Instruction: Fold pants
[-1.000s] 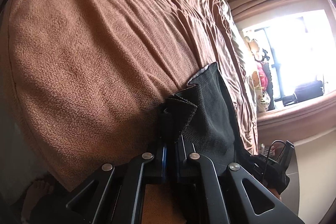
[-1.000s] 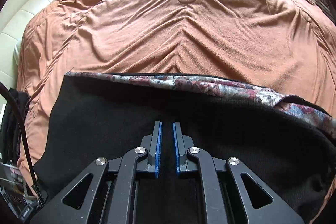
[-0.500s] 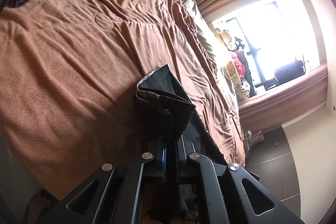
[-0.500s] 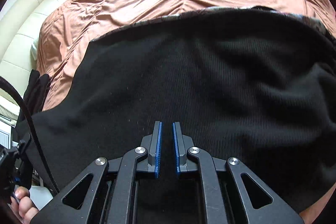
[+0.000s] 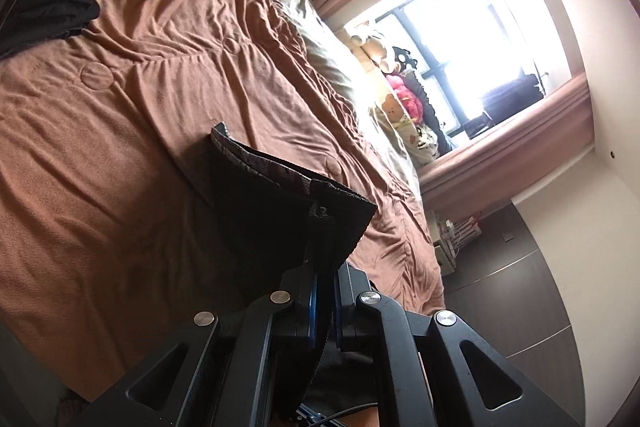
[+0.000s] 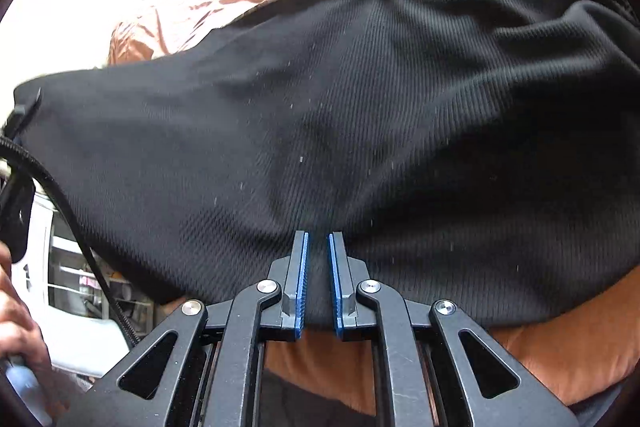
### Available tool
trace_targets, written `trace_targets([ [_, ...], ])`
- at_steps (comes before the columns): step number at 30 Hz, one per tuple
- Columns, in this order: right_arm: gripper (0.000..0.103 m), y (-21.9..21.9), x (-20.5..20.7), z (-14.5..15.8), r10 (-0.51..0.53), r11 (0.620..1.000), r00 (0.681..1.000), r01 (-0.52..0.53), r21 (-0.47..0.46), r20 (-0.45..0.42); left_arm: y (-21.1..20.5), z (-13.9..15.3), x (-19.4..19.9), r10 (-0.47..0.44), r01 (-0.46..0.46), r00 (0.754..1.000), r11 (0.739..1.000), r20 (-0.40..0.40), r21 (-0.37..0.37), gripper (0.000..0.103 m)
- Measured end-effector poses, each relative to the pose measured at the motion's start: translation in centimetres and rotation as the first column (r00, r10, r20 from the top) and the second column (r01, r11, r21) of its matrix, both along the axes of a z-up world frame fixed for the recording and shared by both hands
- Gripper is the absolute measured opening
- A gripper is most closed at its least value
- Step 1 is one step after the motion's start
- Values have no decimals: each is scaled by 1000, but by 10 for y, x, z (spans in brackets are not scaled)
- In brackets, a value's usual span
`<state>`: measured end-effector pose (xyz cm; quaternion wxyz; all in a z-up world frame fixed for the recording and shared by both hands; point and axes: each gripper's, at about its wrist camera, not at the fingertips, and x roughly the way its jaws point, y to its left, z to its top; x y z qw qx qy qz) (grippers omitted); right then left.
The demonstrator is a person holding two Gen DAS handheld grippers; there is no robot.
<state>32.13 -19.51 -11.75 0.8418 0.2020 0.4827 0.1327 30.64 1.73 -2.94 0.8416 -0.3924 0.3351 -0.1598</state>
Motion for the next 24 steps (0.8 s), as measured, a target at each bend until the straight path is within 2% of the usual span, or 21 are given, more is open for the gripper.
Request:
trace_targets([
  [3,8,-12,-14,6,7,1000,1000,-7,-15,16,-17,12,5,-31,31,999,999,18,13,6],
  [9,9,-51,-42,33,-44,998,993,49,-38,113,-54,30,16,-100,97,994,994,51,49,6],
  [16,9,-103,-69,51,-116,993,978,118,-4,172,-96,45,22,-176,171,982,983,75,62,6],
  [17,13,-110,-72,53,-129,991,975,132,-6,180,-103,46,23,-189,184,979,981,79,67,6],
  [21,56,-126,-95,60,-197,978,949,206,-13,246,-133,49,27,-242,237,968,969,72,73,6],
  [24,61,-148,-113,64,-237,969,935,246,2,264,-155,50,28,-273,267,960,960,69,82,6],
])
